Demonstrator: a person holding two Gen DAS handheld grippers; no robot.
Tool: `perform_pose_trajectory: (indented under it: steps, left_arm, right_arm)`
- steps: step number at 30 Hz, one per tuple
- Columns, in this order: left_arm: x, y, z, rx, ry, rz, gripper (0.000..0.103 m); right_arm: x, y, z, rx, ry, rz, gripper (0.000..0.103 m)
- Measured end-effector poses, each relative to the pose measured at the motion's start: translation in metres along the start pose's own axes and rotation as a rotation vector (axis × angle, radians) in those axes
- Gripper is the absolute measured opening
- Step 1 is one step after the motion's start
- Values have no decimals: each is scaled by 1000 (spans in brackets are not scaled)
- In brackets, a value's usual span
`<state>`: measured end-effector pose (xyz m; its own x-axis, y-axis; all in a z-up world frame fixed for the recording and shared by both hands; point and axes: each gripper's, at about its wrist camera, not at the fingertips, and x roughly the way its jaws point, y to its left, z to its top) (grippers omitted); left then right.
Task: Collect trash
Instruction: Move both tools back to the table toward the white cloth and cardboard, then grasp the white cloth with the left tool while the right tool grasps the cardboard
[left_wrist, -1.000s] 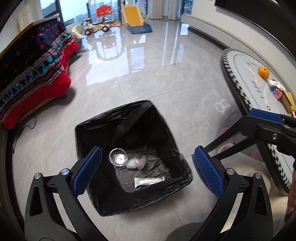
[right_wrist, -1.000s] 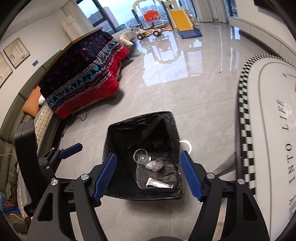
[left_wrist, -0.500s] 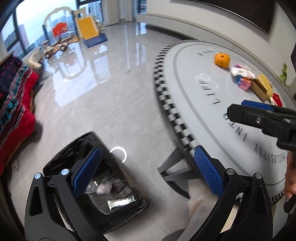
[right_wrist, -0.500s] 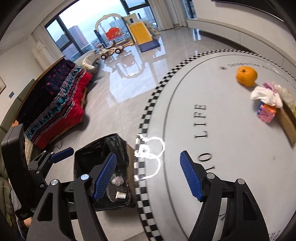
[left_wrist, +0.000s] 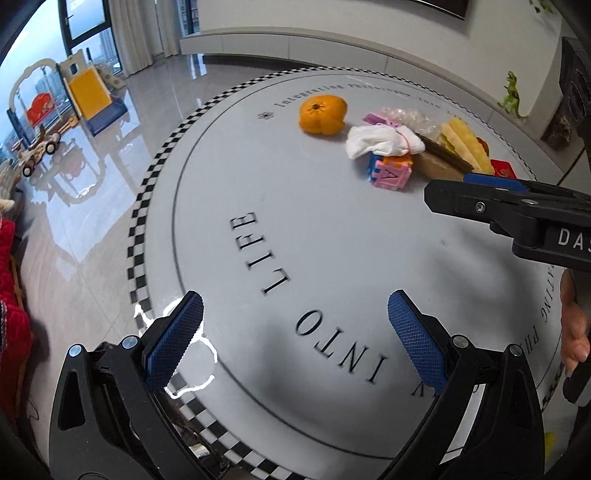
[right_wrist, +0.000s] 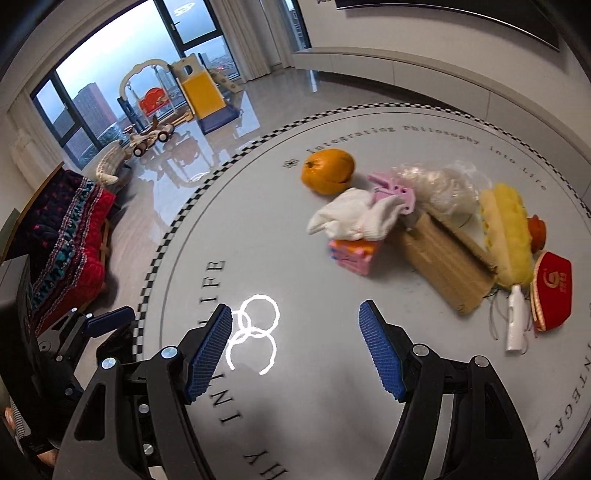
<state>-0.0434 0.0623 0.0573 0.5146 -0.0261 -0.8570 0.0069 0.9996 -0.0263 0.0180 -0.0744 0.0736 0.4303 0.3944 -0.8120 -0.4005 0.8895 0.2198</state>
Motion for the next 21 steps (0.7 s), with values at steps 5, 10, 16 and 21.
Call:
perform_pose_trajectory:
  steps: [5, 10, 16, 21]
  left_arm:
    - [11, -19, 25, 16, 8, -56, 97]
    - [24, -35, 46, 47, 15, -60, 97]
    - [39, -53, 73, 86, 24, -80, 97]
    - [50, -62, 94, 120, 23, -89, 97]
  right_arm:
    - [4, -44, 14, -8, 15, -71, 72]
    - [10, -69, 30, 48, 30, -18, 72]
    - [22, -80, 50, 15, 25, -70, 72]
    - [40, -97, 55, -28, 69, -112, 72]
